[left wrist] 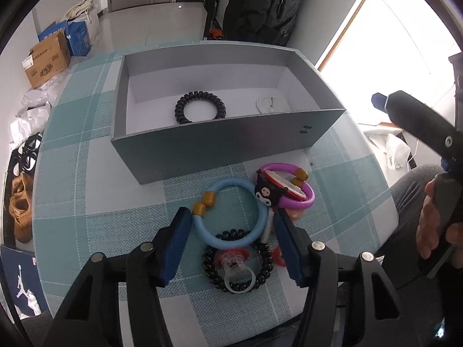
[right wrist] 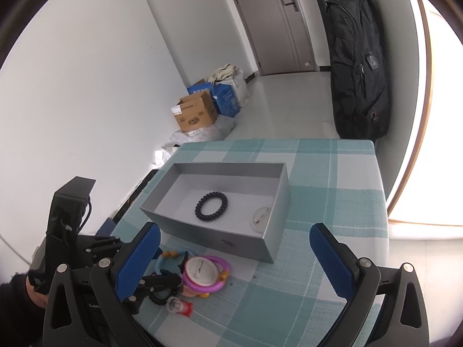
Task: Organize jewelry
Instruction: 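Withdraw both grippers from the box back over the jewelry pile, then close the left gripper on the light-blue ring bracelet and lift it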
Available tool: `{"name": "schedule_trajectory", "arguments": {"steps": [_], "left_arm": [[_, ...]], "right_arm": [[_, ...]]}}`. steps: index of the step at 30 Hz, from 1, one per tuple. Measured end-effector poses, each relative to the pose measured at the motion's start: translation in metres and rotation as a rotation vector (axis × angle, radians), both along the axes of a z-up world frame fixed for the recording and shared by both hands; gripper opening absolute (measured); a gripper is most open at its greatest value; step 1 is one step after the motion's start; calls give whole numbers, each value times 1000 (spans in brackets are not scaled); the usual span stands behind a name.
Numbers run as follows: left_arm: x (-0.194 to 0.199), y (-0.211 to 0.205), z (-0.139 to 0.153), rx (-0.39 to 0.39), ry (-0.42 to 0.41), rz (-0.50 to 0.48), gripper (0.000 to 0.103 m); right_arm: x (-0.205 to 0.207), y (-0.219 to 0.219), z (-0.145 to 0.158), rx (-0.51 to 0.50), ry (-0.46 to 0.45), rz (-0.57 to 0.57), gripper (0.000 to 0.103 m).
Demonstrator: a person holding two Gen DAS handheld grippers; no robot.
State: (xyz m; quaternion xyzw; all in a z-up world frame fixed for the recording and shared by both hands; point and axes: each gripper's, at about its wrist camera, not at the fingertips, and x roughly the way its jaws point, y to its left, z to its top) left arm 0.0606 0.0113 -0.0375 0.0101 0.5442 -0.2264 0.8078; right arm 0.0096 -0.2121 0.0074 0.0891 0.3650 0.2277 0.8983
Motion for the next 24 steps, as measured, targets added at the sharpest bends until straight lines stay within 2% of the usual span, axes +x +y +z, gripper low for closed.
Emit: {"name": "schedule_trajectory", "arguments": {"steps": [3,8,16,24], "left_arm": [[-1,1,1,12,-16,-11,54],[-9,-10,1,89,-82,-26,55],[-8,-9,-7,107,-60,-36,54],[-9,11,11,-16,-65,66,53]], "right_arm": [[-1,2,0,-11,-3,4,103],[-2,4,-2,-24,-3,11,103],[-3,6,-2,-31,-3,18,103],[-4,7,-5,-42,11,22,103]]}}
